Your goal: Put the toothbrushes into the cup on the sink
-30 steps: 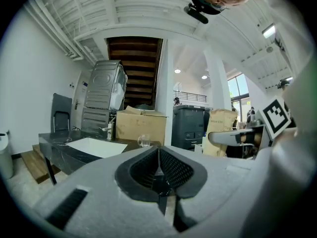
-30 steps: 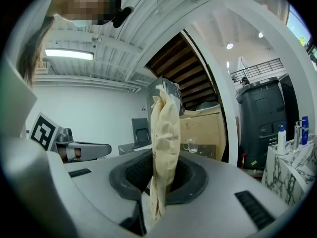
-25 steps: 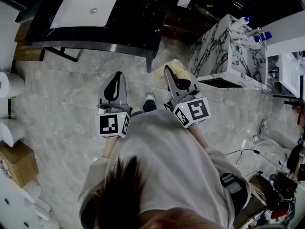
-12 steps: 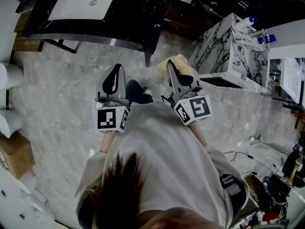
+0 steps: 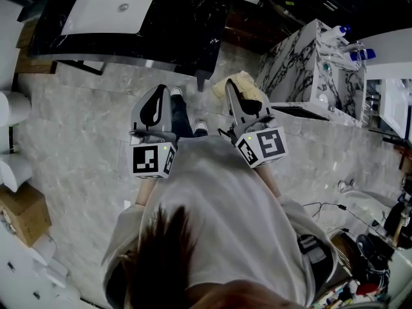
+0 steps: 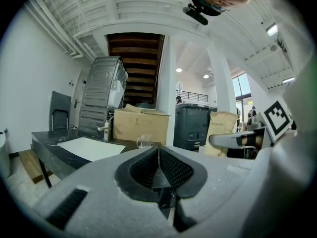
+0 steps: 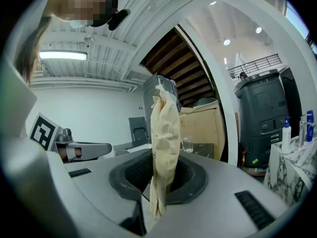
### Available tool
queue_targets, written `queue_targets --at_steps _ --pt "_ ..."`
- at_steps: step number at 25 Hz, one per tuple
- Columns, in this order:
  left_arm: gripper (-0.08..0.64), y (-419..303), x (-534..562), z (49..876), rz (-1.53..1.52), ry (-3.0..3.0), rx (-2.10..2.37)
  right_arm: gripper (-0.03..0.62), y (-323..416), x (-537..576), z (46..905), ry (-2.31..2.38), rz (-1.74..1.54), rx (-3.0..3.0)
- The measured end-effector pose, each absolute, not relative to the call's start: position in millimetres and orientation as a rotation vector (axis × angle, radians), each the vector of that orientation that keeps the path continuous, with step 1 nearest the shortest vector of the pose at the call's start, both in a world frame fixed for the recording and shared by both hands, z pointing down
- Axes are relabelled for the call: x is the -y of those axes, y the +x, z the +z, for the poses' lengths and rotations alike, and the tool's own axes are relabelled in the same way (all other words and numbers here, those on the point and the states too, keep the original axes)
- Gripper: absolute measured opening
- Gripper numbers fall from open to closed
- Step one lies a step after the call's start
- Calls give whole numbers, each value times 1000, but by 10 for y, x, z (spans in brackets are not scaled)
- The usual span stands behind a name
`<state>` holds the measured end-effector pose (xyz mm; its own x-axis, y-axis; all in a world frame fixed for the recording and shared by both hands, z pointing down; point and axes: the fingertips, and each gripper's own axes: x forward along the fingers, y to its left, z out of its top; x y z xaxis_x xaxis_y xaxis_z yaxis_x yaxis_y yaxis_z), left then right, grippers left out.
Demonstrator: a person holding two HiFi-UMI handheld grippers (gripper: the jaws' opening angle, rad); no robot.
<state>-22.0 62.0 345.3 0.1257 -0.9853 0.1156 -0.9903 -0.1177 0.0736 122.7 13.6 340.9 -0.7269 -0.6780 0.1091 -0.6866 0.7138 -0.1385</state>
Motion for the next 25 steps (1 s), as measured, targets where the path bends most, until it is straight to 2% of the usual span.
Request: queue_targets --at_steps 18,25 --pt "25 -1281 908 3308 27 2426 1828 54 224 1154 3206 1329 205 2775" --pt "25 -1624 1273 3305 17 2474 1760 54 44 1484 3155 1462 170 2707"
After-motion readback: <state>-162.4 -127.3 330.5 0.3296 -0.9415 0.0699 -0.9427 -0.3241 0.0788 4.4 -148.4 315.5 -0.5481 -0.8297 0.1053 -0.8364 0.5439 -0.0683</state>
